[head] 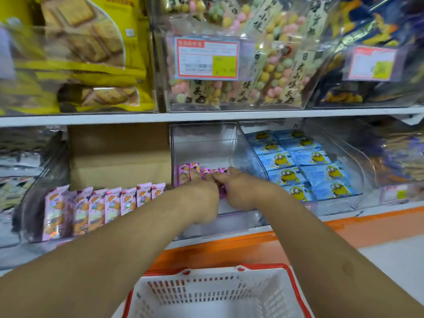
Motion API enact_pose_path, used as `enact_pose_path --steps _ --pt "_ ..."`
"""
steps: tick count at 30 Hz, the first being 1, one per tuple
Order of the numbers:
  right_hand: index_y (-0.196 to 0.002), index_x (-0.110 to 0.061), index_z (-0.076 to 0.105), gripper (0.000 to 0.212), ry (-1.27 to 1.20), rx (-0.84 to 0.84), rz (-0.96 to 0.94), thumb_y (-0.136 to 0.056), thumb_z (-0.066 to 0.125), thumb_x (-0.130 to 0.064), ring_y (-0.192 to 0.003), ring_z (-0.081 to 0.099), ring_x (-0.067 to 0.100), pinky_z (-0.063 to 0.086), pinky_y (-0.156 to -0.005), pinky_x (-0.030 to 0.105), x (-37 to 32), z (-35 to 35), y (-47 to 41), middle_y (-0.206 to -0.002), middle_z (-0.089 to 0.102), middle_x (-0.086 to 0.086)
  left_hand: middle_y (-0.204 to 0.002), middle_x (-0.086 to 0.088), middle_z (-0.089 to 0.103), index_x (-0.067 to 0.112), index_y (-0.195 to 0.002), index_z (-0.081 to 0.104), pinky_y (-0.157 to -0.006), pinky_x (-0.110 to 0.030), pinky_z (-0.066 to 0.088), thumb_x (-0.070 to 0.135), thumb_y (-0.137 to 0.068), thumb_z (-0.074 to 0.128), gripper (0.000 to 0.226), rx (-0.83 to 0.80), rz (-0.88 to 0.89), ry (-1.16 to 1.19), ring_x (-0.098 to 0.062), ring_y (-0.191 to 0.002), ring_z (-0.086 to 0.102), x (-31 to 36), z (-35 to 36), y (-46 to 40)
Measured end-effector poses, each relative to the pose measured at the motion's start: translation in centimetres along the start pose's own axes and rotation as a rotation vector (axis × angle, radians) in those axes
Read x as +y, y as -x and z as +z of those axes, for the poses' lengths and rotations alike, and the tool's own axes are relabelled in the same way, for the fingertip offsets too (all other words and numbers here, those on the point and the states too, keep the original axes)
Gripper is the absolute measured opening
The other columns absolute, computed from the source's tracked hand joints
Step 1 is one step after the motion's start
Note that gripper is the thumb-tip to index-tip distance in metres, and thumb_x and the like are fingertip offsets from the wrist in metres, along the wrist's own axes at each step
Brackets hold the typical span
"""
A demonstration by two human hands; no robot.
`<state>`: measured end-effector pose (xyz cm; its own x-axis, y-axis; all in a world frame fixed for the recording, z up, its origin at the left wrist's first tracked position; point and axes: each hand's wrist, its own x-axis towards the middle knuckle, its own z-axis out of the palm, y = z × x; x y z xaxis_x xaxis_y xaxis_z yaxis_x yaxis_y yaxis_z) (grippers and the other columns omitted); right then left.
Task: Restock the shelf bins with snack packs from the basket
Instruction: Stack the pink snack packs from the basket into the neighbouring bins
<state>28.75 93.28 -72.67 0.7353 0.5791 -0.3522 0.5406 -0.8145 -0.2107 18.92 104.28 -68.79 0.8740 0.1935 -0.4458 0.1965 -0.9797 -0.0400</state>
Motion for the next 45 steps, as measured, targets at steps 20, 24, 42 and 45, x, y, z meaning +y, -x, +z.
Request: enact_pose_path --steps 20,24,42,45 --pt "-0.161 -0.053 0.014 0.078 0.076 -0.144 -0.014 -0.098 0.054 -0.035 -0.145 0.043 0.040 0.047 -0.111 0.048 0.0 1.1 -2.5 -0.172 0.012 0.018 -0.167 -0.030 -0.010 0.018 -0.160 -0.023 -0.120 -0.055 0.031 0.027 -0.096 0.060 0.105 -0.182 -0.096 -0.443 -0.049 -0.154 0.010 0.7 0.7 -5.9" --pt "-0.164 -0.049 0.003 0.084 0.069 -0.116 0.024 -0.099 0.055 -0.036 -0.160 0.009 0.040 0.028 -0.124 0.058 0.1 1.6 -3.3 -0.175 -0.010 0.008 -0.167 -0.027 -0.018 0.022 -0.158 -0.027 -0.121 -0.058 0.028 0.024 -0.092 0.065 0.114 -0.108 -0.108 -0.364 -0.045 -0.156 -0.005 0.2 1.2 -6.3" --pt "-0.166 -0.042 -0.001 0.092 -0.077 -0.034 0.051 -0.097 0.057 -0.026 -0.159 -0.021 0.031 0.011 -0.129 0.059 0.5 2.2 -5.3 -0.173 -0.022 0.001 -0.160 -0.024 0.032 0.012 -0.163 -0.008 -0.123 -0.052 0.006 0.033 -0.092 0.053 0.096 -0.014 -0.058 -0.594 -0.039 -0.150 0.028 -0.3 0.3 -6.3" --pt "-0.167 -0.039 -0.001 0.094 -0.123 0.002 0.014 -0.096 0.060 -0.029 -0.159 -0.021 0.027 0.011 -0.129 0.057 0.5 2.7 -5.5 -0.174 -0.020 -0.002 -0.154 -0.020 0.042 0.010 -0.163 -0.003 -0.123 -0.051 0.004 0.033 -0.091 0.054 0.095 -0.008 -0.036 -0.582 -0.037 -0.148 0.032 -0.3 0.3 -5.9"
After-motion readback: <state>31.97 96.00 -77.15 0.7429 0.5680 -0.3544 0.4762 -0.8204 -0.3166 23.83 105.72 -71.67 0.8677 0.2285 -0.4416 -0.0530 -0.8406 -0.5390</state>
